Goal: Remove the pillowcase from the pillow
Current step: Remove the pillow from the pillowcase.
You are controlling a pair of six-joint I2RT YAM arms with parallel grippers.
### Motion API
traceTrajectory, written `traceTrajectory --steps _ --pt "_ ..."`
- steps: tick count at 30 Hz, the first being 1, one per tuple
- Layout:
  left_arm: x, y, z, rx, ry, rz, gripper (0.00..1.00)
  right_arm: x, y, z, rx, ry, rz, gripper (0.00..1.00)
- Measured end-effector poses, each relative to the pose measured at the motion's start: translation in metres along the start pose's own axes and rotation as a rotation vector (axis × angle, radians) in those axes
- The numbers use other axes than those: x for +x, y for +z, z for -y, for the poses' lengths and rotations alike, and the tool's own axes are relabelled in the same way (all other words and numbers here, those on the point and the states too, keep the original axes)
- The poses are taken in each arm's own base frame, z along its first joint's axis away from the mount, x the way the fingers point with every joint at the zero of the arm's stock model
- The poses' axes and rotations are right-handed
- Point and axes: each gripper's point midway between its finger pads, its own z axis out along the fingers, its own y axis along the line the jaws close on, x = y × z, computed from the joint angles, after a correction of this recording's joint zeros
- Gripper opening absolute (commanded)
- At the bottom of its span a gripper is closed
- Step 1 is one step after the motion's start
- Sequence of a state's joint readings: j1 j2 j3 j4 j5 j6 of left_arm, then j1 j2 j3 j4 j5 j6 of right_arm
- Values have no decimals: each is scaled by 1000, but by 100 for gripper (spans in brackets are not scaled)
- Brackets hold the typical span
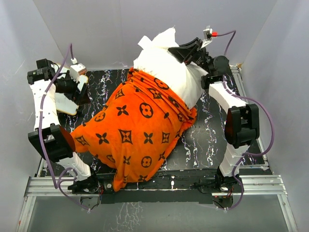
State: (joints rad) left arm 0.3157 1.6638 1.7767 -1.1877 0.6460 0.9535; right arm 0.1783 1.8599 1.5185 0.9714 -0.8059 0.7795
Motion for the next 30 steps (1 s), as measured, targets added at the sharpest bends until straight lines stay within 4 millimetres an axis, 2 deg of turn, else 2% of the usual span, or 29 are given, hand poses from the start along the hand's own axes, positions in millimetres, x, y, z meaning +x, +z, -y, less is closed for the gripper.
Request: traceTrajectory --steps 2,4,7,9,11,12,14,15,17,18,20,22,23,26,28,29,30 --pt "-18 -1 3 45 -31 65 97 -11 -3 -18 -77 -1 27 8" --pt "-58 -1 3 78 -79 174 97 -18 -5 -37 -151 4 41 8" --pt "-134 -2 8 111 -105 350 97 -23 -7 -64 -248 -3 54 8" --pt "-186 1 28 179 -98 449 97 -22 -5 -77 -292 -2 57 8" --pt "-234 8 62 287 -83 516 97 -17 0 -90 -331 2 44 8" --pt "-253 14 81 349 -77 536 97 -13 2 -96 -347 5 37 8" --pt "-277 27 111 462 -82 548 97 -6 8 -107 -375 11 28 8" --pt "-284 38 129 537 -103 536 97 -3 10 -111 -386 12 23 8" --pt "-288 50 145 626 -152 516 97 2 10 -115 -396 5 12 8" --pt "-286 56 148 670 -195 500 94 5 10 -114 -394 3 3 9" --pt "-282 64 149 728 -248 484 80 11 8 -112 -387 -2 -23 22" --pt "-274 70 148 770 -299 463 63 16 9 -111 -383 -3 -56 40" --pt "-271 73 149 787 -313 455 51 20 8 -112 -384 0 -84 45" --pt "-265 82 156 823 -334 433 3 24 5 -123 -412 -7 -154 54" --pt "-263 89 163 842 -349 418 0 24 2 -133 -423 -32 -191 63" --pt "-263 91 166 849 -350 416 0 23 0 -139 -427 -47 -214 74" --pt "-264 94 169 857 -347 417 0 21 -1 -145 -426 -67 -232 91"
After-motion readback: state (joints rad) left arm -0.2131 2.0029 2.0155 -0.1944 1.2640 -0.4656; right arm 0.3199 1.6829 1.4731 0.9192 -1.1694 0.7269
